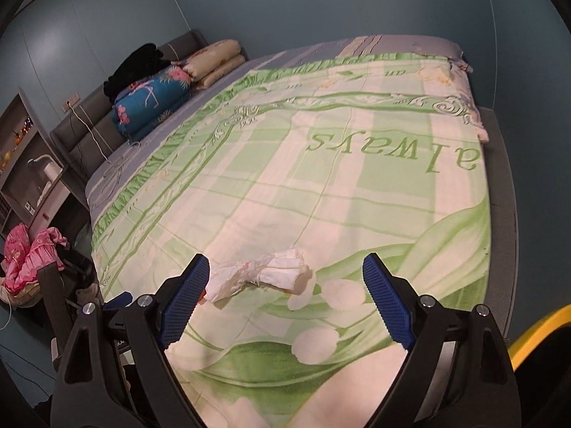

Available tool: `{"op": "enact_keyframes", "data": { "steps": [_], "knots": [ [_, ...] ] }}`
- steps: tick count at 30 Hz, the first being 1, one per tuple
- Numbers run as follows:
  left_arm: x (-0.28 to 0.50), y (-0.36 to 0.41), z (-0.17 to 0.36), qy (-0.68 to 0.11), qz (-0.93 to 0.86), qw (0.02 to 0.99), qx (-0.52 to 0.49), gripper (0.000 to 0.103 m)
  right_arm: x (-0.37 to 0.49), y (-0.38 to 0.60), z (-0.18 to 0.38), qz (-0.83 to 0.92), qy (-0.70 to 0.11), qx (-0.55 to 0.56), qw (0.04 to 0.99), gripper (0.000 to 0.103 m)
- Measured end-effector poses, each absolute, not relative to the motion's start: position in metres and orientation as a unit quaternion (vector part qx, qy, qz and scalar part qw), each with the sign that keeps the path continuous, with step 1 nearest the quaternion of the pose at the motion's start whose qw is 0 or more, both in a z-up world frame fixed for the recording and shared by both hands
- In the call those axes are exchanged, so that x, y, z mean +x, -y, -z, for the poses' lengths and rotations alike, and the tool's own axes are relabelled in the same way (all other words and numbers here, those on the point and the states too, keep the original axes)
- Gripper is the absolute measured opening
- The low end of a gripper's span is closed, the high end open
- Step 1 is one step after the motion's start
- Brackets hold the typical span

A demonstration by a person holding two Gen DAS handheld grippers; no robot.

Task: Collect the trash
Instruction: 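Move both open tools back over the tangerine and white tissue, then grasp the tangerine with the left tool while the right tool grasps the white tissue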

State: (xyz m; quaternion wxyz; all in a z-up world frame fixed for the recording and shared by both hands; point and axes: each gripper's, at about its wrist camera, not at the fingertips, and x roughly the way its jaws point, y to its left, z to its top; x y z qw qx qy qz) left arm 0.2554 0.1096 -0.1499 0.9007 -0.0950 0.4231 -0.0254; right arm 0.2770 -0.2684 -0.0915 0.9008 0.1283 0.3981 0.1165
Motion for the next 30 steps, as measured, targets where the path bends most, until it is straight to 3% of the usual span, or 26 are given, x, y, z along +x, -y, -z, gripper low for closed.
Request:
{"op": "enact_keyframes", "data": {
  "steps": [13,19,25,30],
  "knots": [
    [0.288,-0.136,0.182,-0.453,0.017,0.883,-0.126,0.095,0.337,0.226,0.148,-0.112,-0.467,0.112,0.870,0.084],
    [0.301,-0.136,0.189,-0.460,0.031,0.878,-0.128,0.095,0.355,0.215,0.169,-0.111,-0.500,0.105,0.853,0.074],
    [0.312,-0.130,0.196,-0.466,0.044,0.876,-0.120,0.095,0.370,0.203,0.189,-0.102,-0.520,0.095,0.843,0.074],
    [0.316,-0.128,0.201,-0.465,0.060,0.875,-0.123,0.087,0.380,0.193,0.204,-0.089,-0.540,0.080,0.833,0.074]
  ]
}}
